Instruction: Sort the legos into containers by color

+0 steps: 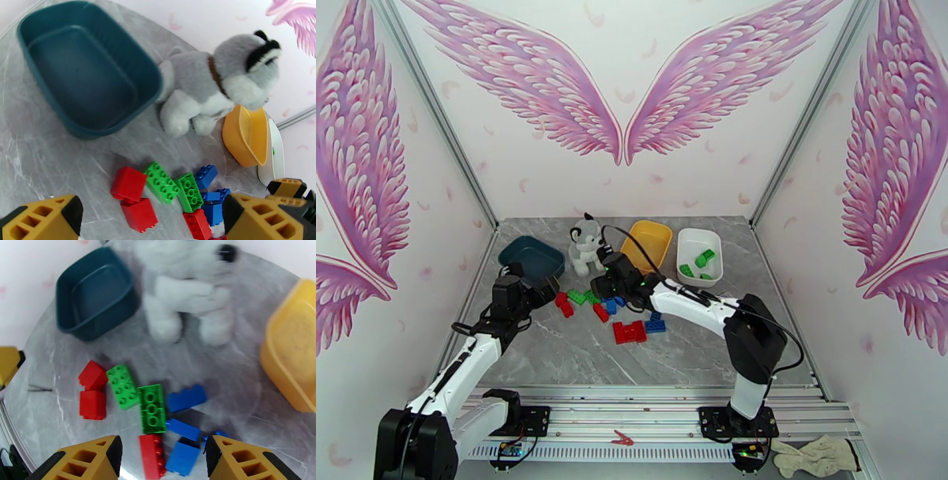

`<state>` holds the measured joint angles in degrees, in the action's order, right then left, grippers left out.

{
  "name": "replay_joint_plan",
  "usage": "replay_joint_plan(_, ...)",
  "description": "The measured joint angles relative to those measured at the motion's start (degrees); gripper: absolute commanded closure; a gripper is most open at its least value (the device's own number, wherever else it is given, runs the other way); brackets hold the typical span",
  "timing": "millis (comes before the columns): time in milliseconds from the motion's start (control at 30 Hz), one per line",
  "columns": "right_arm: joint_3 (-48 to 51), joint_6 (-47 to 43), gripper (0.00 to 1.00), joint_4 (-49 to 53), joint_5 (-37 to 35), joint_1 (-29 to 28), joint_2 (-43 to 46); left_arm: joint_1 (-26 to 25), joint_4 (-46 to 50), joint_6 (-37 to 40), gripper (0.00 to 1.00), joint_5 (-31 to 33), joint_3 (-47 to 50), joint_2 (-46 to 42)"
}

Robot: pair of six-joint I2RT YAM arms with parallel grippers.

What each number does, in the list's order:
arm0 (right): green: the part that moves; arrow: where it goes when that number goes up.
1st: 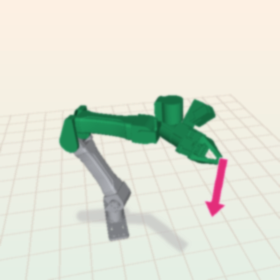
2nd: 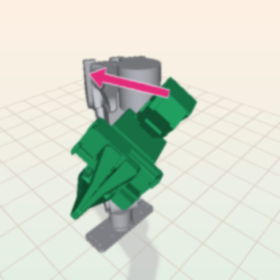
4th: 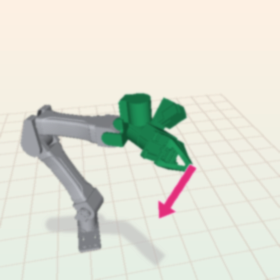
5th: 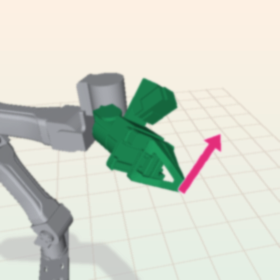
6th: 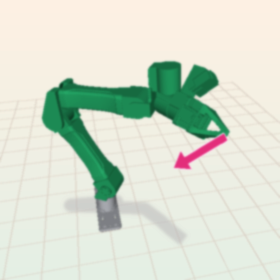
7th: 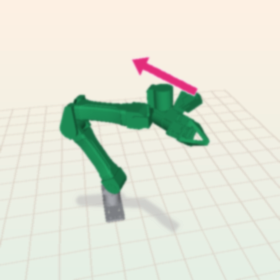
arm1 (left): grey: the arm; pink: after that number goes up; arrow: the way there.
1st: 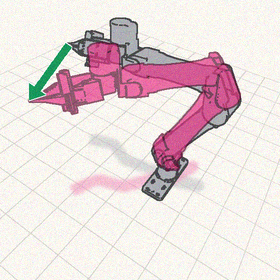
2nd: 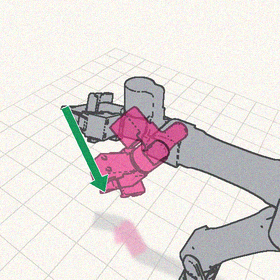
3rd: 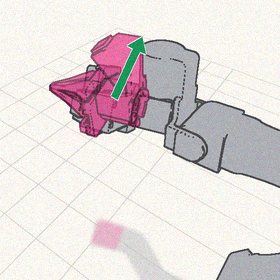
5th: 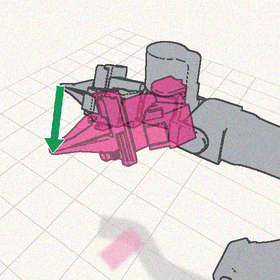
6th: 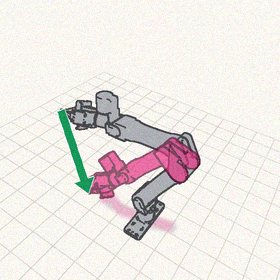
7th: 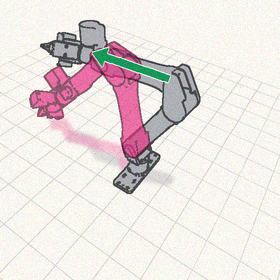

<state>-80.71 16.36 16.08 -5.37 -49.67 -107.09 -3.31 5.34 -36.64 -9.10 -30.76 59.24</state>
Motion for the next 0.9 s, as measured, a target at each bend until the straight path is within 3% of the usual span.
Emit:
replay_joint_plan(267, -13.9, -8.8, 0.48, 6.9, 0.4, -4.7, -12.3, 7.5, -3.3, -3.1, 0.01, -7.5, 2.9, 0.0)
replay_joint_plan(633, -29.5, -16.1, 0.5, 15.1, -3.1, -4.5, -25.6, 8.2, -4.4, -4.1, 0.01, -10.0, 3.5, -1.4)
replay_joint_plan(900, -34.5, -17.7, 0.49, 18.1, -4.0, -3.7, -29.1, 8.2, -4.4, -4.2, 0.01, -10.8, 3.5, -2.0)
